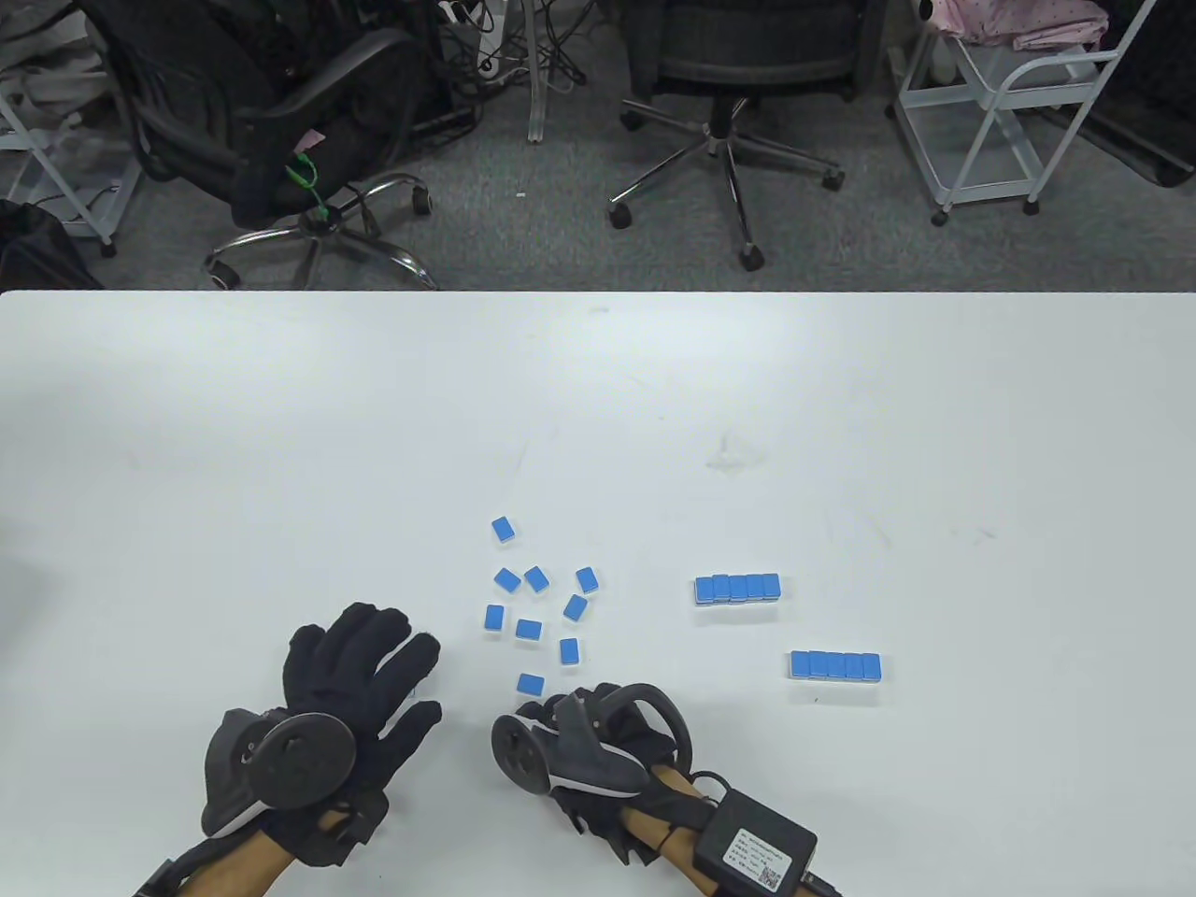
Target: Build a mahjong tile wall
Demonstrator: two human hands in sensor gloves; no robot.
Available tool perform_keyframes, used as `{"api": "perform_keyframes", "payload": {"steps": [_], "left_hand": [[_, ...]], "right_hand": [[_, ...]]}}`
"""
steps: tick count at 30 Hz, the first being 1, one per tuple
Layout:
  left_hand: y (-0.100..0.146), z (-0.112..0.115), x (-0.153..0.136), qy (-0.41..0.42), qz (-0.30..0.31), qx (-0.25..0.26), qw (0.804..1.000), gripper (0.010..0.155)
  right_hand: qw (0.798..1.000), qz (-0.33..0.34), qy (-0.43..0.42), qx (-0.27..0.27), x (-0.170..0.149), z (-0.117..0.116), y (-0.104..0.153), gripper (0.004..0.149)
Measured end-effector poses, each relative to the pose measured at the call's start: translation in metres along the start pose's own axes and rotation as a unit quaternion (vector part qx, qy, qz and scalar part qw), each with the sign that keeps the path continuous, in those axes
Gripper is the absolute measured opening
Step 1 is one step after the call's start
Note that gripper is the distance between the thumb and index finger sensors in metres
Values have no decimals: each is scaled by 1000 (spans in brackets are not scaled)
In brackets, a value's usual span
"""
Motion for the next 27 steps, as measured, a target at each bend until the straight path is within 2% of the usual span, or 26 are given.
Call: {"api": "perform_keyframes", "payload": {"steps": [4, 6, 9, 11, 13, 16, 18, 21, 24, 27], "left_hand": [[0, -1, -1, 0, -3, 1, 1000, 63], [1, -1, -3, 2, -8, 1, 1000, 63], [2, -2, -4, 10, -9, 1, 1000, 63], [2, -7, -3, 7, -5, 9, 1000, 63], [2, -15, -5, 10, -7, 21, 1000, 63], [5, -24, -13, 20, -9, 28, 999, 63], [9, -26, -20, -14, -7, 25, 1000, 63], [14, -22, -32, -44, -18, 27, 998, 63], [12, -17, -37, -18, -23, 3, 1000, 63], [8, -11, -40, -37, -24, -7, 999, 63]], "right_hand": [[1000, 4, 12, -6, 11, -3, -2, 59], [1000, 9, 22, 2, 12, -3, -1, 65], [998, -5, -55, 14, -7, 6, 3, 67], [995, -39, -95, -11, -22, 14, 2, 62], [993, -59, -93, -37, -28, 18, 1, 59], [994, -79, -62, -51, -25, 18, -4, 59], [996, -74, 15, -48, -17, 15, -12, 60], [994, -70, 87, -22, -6, 8, -25, 62], [991, -68, 118, 4, 0, 5, -32, 60], [991, -61, 120, 7, 1, 8, -37, 56]]}}
Point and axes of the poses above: the tracker on the back of each hand, its own x axis roughly to the thumb side, its own y axis roughly from the fingertips to the wrist, z = x × y, the point moved 1 cm from there along -y, roughly from the wrist to the fingertips, and after that the axes turned 13 degrees about -y, right-handed, at the moved point
